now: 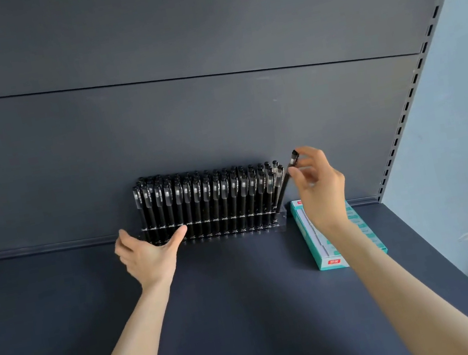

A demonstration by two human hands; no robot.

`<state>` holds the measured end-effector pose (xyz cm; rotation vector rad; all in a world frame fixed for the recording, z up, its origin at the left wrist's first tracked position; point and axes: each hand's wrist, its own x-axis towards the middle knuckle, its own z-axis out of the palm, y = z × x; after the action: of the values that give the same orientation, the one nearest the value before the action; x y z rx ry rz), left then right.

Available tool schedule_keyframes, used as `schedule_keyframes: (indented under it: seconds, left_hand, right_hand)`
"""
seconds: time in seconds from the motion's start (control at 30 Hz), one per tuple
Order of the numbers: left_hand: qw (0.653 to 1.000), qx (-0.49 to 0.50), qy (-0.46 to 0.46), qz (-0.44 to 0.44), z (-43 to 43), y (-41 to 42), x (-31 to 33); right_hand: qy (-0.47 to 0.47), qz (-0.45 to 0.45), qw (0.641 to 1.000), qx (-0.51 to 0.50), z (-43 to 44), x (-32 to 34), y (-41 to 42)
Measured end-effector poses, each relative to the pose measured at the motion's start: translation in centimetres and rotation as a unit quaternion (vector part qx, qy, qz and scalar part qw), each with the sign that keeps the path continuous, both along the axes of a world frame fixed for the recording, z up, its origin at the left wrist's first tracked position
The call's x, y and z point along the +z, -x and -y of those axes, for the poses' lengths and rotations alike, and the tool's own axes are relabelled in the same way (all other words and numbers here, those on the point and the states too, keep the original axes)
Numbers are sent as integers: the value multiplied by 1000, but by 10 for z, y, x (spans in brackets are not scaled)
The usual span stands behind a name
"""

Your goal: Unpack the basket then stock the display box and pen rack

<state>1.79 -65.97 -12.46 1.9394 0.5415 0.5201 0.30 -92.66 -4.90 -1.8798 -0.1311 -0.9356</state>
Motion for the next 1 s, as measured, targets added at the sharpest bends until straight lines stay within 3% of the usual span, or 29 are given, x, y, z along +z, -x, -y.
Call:
schedule_keyframes:
  seconds: [0.17, 0.63, 1.0]
  left_hand:
    - [997, -62, 53, 17, -6, -8, -4]
    - [999, -24, -11, 18, -4, -11, -9]
    - [999, -22, -33, 7, -3, -10, -9]
  right_hand:
    - [10, 7, 1000, -7, 0, 2, -4]
    - [90, -26, 995, -36, -3, -17, -12]
    - [99, -92, 989, -52, -5, -24, -13]
